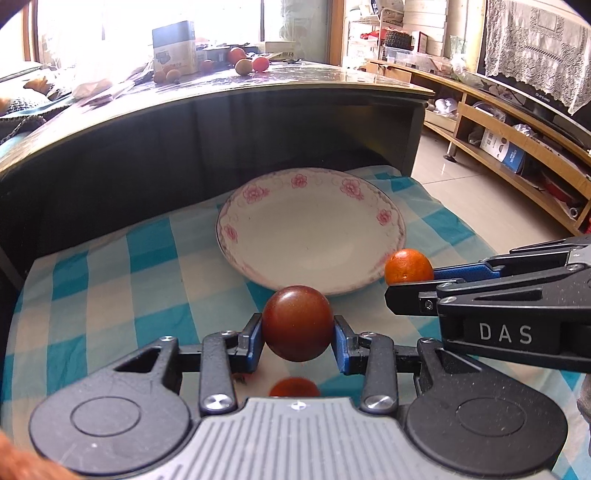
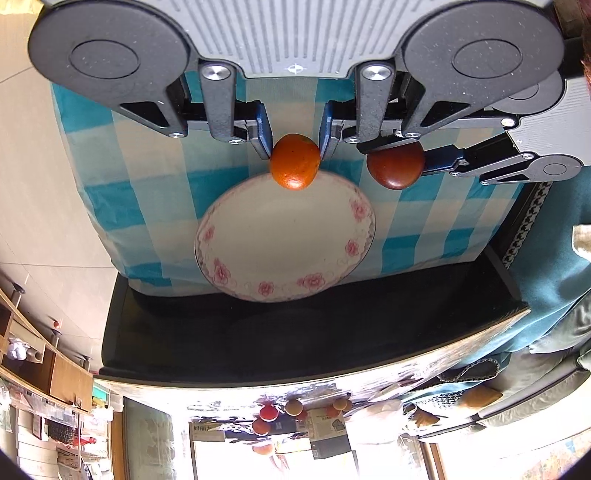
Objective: Organize fruits
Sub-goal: 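Lift and carry the mandarin and dark tomato toward the white floral bowl, then lower both fruits into the bowl and open both grippers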
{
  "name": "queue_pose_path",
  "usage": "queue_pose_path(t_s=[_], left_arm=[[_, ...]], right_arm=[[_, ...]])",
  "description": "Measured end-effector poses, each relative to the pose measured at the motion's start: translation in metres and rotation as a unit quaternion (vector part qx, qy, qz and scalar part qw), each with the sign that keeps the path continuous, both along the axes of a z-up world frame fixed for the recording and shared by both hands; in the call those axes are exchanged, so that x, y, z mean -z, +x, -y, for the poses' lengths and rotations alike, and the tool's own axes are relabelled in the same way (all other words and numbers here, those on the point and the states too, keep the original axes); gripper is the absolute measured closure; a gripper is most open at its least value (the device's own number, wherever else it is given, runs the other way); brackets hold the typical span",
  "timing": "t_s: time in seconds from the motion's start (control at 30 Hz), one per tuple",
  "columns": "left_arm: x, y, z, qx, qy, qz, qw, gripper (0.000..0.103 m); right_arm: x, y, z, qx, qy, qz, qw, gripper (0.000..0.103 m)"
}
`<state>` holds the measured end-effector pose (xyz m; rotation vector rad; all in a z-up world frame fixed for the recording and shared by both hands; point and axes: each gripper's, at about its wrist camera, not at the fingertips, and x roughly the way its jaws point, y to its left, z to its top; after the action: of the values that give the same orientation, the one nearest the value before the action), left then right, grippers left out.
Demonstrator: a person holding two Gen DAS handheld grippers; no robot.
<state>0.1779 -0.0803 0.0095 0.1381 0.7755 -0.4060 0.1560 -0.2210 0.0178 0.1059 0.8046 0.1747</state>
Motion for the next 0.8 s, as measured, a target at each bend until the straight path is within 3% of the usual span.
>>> queue_pose_path(t_s=[0.4,0.8], left_arm=[[0.006,0.039,0.017,0.004,0.011,0.01,0.9999,0.057],[0.016,0.054,0.026,0.01,0.027,0.015,0.9995,0.057]], right_arm=[[0.007,0.04,0.01,0.009,-0.001,0.004,1.0,0.08],[0.016,0.061,0.005,-0.002,-0.011,0.004,1.0,0.08]])
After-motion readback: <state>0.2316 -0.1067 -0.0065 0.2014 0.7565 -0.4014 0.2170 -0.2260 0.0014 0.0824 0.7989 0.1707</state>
